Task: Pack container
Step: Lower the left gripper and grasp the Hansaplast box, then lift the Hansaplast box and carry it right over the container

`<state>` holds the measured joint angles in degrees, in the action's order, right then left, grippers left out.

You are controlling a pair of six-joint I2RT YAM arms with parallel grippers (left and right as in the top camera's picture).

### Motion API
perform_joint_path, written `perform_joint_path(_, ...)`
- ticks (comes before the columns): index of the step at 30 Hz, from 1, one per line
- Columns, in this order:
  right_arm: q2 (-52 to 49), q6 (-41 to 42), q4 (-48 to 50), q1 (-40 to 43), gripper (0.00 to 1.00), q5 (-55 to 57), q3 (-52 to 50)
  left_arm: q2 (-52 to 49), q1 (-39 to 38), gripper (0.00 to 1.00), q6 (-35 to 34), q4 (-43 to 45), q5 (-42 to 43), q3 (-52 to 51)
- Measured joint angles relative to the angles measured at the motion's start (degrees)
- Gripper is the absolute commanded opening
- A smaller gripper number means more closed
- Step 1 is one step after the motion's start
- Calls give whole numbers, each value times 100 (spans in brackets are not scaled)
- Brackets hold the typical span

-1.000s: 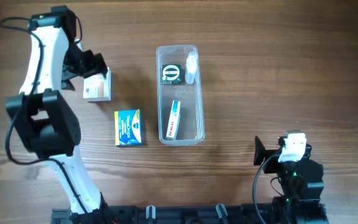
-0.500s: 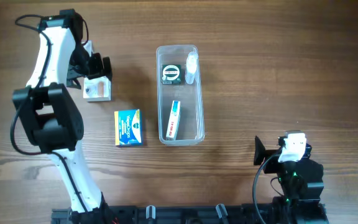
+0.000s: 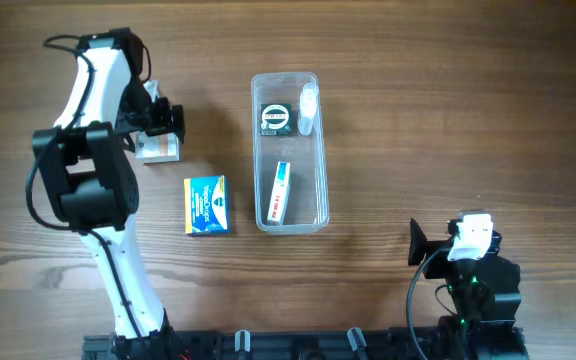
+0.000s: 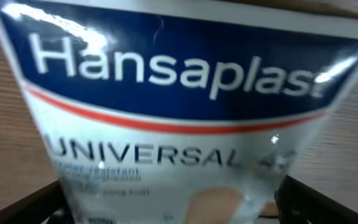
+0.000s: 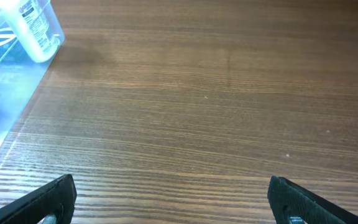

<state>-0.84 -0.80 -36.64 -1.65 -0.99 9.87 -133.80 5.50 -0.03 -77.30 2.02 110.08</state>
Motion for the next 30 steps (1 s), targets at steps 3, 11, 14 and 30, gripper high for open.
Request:
perform_joint_path(3, 0, 0, -2, 0, 100, 0, 0, -24, 0, 100, 155, 0, -66, 0)
perform_joint_path(11, 0, 0, -2, 0, 100, 0, 0, -24, 0, 95, 299, 149, -225, 0)
perform_joint_path(14, 0, 0, 0, 0, 100, 0, 0, -28, 0, 93, 302, 173, -240, 0)
perform_joint_path(30, 0, 0, 0, 0, 100, 0, 0, -173, -129, 67, 308, 269, -216, 2)
